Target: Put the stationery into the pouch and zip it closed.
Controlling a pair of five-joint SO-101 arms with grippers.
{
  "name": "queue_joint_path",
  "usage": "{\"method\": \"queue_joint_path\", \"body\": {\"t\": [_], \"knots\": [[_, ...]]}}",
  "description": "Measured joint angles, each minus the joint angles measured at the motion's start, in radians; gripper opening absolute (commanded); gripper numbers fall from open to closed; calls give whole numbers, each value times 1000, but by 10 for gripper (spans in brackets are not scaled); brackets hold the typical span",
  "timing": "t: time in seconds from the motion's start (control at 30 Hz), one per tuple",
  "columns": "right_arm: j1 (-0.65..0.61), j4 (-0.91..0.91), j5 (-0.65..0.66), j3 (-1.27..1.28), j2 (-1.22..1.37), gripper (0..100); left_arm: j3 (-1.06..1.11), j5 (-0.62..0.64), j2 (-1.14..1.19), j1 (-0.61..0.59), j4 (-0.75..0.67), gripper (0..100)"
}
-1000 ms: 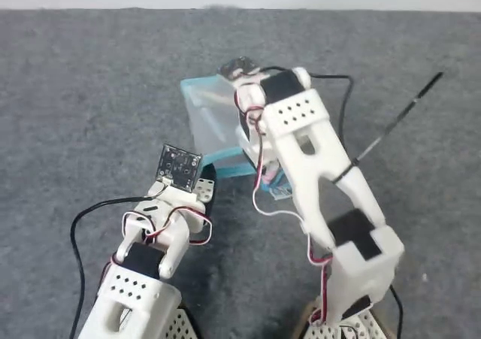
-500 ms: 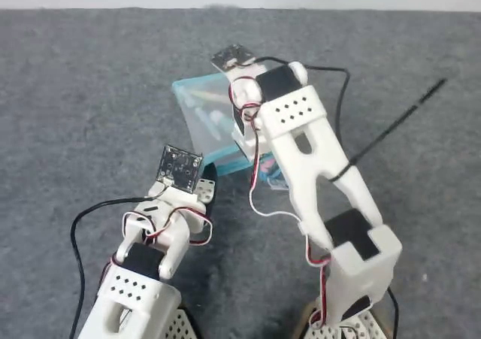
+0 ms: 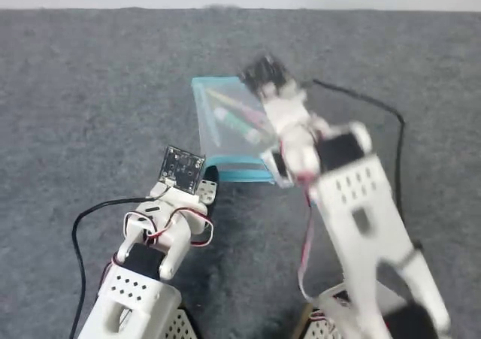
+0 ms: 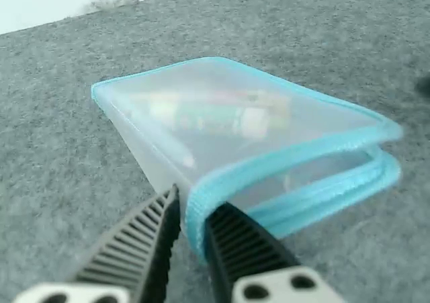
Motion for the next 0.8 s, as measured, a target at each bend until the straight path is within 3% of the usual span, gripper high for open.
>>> {"method": "queue_joint_path", "body": {"t": [0.1, 0.3, 0.47, 0.8], "knots": [[-6, -176, 8, 324, -190, 198, 0, 0, 0, 0, 0, 12], [-6, -282, 6, 692, -387, 198, 0, 0, 0, 0, 0, 12], [-6, -397, 6, 743, -396, 200, -74, 0, 0, -15, 21, 12], [-6, -664, 3, 743, -359, 202, -293, 0, 0, -109, 244, 12]]}}
